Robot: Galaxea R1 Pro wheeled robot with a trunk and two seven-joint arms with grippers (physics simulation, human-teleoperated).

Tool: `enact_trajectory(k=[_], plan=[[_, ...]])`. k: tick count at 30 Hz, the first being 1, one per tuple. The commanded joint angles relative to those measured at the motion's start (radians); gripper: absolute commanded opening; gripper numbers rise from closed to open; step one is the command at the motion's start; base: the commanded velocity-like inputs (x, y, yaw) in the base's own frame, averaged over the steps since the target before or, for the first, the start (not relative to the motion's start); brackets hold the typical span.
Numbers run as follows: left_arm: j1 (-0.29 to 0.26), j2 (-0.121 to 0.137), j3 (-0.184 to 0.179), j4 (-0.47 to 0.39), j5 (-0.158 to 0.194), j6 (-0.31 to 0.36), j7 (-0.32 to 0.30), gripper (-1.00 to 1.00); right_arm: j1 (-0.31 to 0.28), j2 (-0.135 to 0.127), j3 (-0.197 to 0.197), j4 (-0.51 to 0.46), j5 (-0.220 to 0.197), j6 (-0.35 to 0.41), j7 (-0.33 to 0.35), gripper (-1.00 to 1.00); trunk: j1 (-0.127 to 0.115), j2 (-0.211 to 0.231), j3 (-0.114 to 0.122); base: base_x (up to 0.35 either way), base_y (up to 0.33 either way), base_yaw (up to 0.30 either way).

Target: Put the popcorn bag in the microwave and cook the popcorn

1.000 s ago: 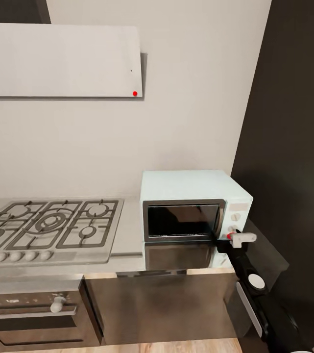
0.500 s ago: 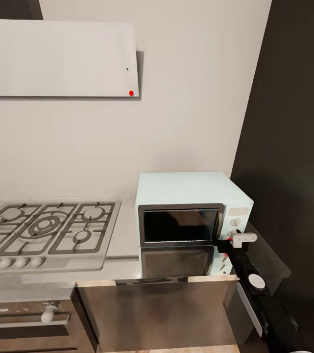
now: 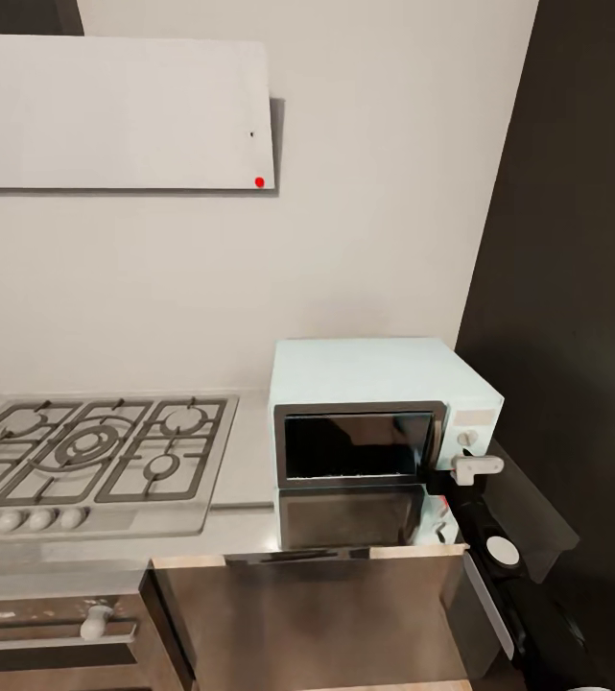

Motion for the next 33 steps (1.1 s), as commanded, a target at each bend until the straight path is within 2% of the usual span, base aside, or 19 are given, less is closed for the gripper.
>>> enact_trajectory(k=[1, 23, 24, 33], plan=[[0.000, 0.000, 0.007, -0.001, 0.001, 0.000, 0.000, 1.00, -0.001, -0.001, 0.002, 0.000, -0.001, -0.003, -0.004, 1.00, 0.000, -0.001, -0.001, 0.000, 0.000, 0.000], [0.000, 0.000, 0.007, 0.000, 0.001, 0.000, 0.000, 1.00, -0.001, -0.001, 0.002, 0.000, -0.001, -0.003, -0.004, 1.00, 0.000, -0.001, -0.001, 0.000, 0.005, 0.000], [0.000, 0.000, 0.007, -0.001, 0.001, 0.000, 0.000, 1.00, -0.001, -0.001, 0.002, 0.000, -0.001, -0.003, -0.004, -1.00, 0.000, -0.001, -0.001, 0.000, 0.000, 0.000], [0.000, 0.000, 0.007, 0.000, 0.002, 0.000, 0.000, 1.00, -0.001, -0.001, 0.002, 0.000, -0.001, -0.003, -0.004, -1.00, 0.000, -0.001, -0.001, 0.000, 0.000, 0.000]])
